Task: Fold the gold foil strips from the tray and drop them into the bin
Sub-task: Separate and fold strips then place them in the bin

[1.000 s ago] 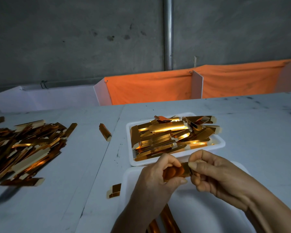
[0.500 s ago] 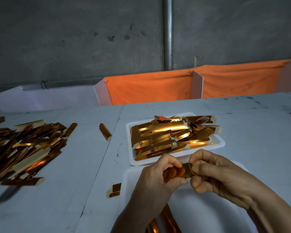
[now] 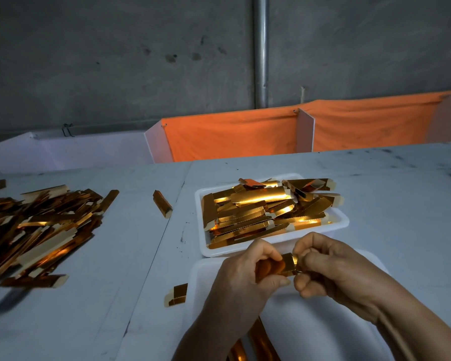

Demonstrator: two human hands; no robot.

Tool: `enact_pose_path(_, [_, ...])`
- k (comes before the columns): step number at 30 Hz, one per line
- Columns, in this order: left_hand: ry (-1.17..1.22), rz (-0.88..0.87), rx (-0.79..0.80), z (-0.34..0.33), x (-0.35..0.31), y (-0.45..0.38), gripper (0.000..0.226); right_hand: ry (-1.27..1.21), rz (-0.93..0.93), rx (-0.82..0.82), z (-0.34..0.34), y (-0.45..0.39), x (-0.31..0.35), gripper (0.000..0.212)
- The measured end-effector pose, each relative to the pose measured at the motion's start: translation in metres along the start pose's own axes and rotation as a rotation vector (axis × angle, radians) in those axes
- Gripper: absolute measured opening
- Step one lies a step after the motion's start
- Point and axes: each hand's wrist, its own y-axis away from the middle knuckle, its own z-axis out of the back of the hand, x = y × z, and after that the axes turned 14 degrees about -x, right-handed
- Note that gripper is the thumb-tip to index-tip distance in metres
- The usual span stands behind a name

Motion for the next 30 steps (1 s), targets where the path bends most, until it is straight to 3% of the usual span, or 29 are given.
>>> enact_pose_path(6, [-0.081,-0.142,0.018,0.0,0.0,0.0,0.026,0.072,0.055,-0.022,-0.001,0.001,-0.003,0.007])
enact_pose_path(14, [0.133,0.043,0.025,0.006,0.004,-0.002,0.028,-0.27,-0.082,0.144,0.006,-0.003,-0.003,0.023])
enact_pose_path(30, [0.332,0.061,0.124,0.007,0.009,-0.004,0.026,-0.241,-0.035,0.199,0.005,-0.009,-0.009,0.005])
